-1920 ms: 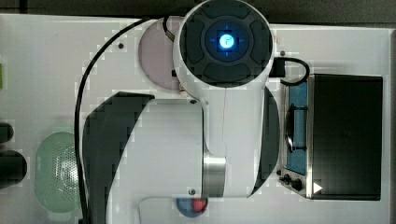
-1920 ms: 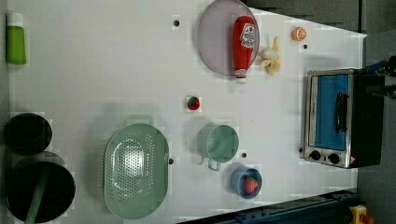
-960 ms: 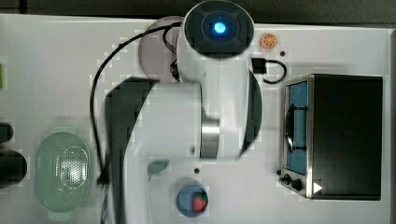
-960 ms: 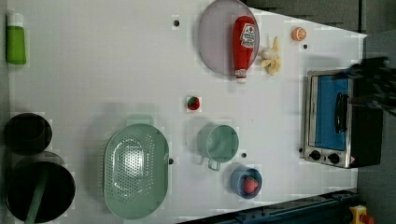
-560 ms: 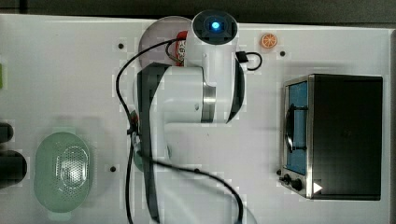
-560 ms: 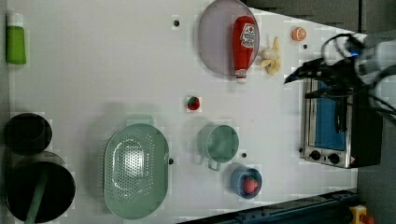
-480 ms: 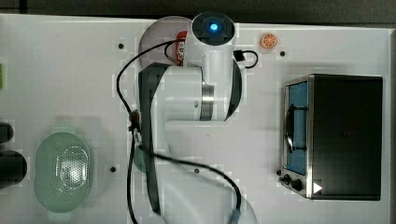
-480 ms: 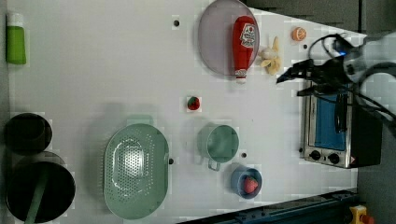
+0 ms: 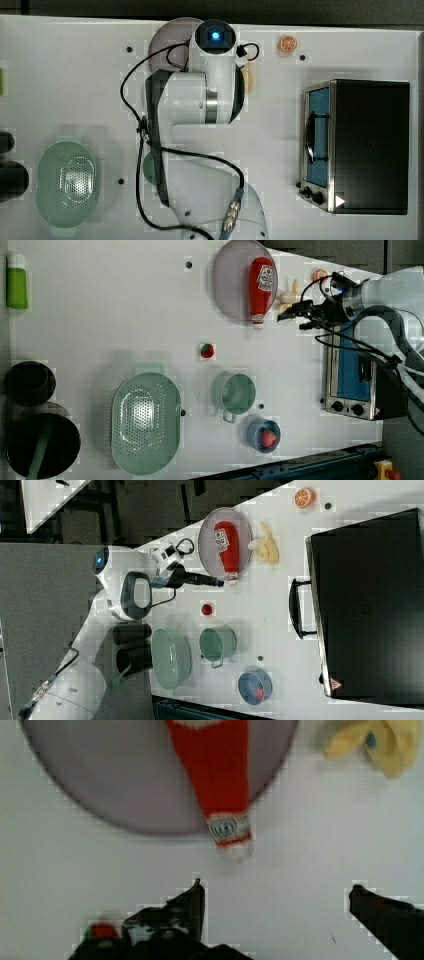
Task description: Pick ketchup from plate and place it on table.
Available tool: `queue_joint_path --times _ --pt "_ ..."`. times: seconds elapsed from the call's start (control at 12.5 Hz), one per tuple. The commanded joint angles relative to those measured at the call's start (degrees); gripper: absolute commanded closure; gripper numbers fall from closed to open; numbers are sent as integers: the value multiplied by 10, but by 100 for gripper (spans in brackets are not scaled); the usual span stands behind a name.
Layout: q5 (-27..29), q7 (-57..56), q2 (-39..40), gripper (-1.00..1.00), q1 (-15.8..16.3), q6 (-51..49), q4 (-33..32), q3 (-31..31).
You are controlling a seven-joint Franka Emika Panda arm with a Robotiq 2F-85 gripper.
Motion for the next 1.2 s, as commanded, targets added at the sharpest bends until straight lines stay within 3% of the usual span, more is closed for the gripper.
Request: queue_joint_path --times 0.08,0.72,1.2 --pt "-16 -33 53 -100 17 42 48 1" --pt "-57 -34 199 -100 25 118 175 0" --pt "-57 -34 245 -100 26 154 198 -3"
